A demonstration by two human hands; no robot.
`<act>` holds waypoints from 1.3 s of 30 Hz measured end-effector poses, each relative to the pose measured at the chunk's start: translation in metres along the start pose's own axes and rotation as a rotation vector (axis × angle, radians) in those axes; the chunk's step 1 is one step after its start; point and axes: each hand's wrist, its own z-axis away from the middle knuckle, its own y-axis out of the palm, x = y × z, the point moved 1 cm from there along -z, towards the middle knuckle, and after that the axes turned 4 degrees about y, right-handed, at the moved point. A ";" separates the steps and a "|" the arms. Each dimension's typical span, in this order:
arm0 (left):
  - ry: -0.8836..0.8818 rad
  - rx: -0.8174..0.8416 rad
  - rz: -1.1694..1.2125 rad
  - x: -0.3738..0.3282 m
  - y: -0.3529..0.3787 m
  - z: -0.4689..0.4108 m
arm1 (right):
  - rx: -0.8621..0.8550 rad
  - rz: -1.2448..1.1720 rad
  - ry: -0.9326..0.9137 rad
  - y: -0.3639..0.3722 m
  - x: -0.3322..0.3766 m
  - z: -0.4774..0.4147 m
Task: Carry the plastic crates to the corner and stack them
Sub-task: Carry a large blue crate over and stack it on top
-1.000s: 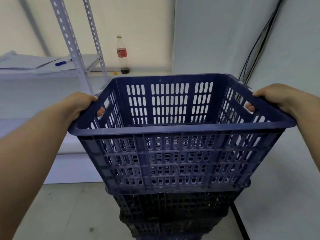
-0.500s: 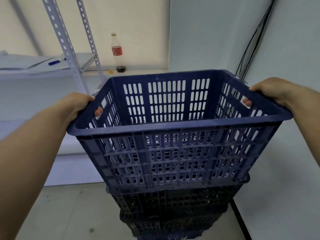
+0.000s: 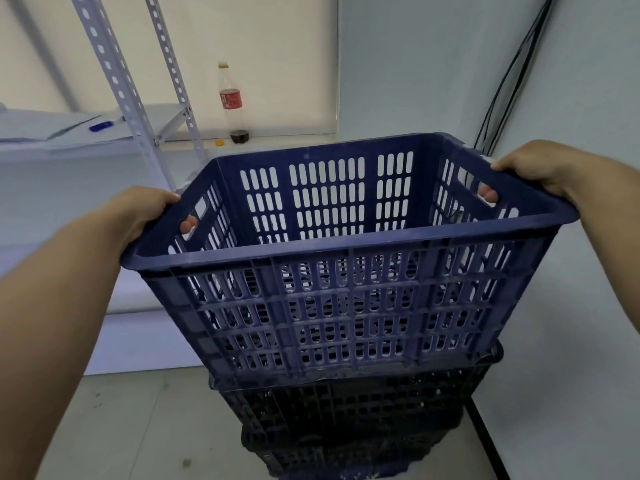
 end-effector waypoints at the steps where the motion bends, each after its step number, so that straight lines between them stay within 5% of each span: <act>1: 0.004 0.005 -0.006 -0.001 0.001 0.000 | -0.004 0.008 0.001 -0.001 -0.002 0.000; 39: 0.044 -0.029 0.052 0.003 0.019 0.043 | -0.093 0.050 -0.046 -0.013 -0.035 0.018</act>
